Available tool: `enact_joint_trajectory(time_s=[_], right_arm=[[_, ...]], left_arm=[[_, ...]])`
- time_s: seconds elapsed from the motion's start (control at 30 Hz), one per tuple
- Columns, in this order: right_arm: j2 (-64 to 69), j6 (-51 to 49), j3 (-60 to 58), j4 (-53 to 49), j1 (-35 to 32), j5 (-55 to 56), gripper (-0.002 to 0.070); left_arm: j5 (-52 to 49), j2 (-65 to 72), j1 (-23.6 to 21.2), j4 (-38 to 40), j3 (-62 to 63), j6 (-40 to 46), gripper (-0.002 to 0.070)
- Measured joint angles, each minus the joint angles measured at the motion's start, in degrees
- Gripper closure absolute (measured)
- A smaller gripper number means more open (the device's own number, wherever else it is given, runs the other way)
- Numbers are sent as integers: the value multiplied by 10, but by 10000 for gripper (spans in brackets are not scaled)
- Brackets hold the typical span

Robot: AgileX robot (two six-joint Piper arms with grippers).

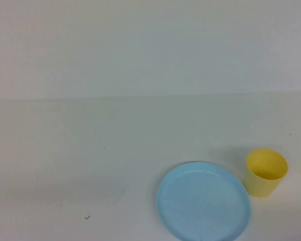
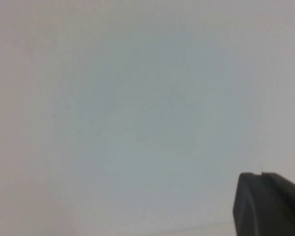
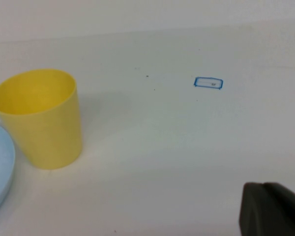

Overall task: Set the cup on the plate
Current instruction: Pick up the cup from the table

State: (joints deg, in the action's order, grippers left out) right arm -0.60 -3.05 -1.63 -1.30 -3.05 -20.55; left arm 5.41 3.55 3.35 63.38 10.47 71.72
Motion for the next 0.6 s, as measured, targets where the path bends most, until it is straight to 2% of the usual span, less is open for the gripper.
enact_joint_trajectory(time_s=[0.07, 0.2, 0.27, 0.33, 0.43, 0.6], right_arm=[[0, 0, 0, 0, 0, 0, 675], [0, 0, 0, 0, 0, 0, 675], [0, 0, 0, 0, 0, 0, 675], [0, 0, 0, 0, 0, 0, 675], [0, 0, 0, 0, 0, 0, 675], [0, 0, 0, 0, 0, 0, 675]], left_arm=[[-26, -7, -9, -147, -14, -154, 675], [-50, -33, -36, -472, -56, -576, 675], [-54, -42, -52, -558, -79, -697, 675], [-58, -41, -63, -585, -107, -746, 675], [-95, -41, -72, -585, -104, -752, 675], [-191, -41, -75, -609, -105, -696, 675]])
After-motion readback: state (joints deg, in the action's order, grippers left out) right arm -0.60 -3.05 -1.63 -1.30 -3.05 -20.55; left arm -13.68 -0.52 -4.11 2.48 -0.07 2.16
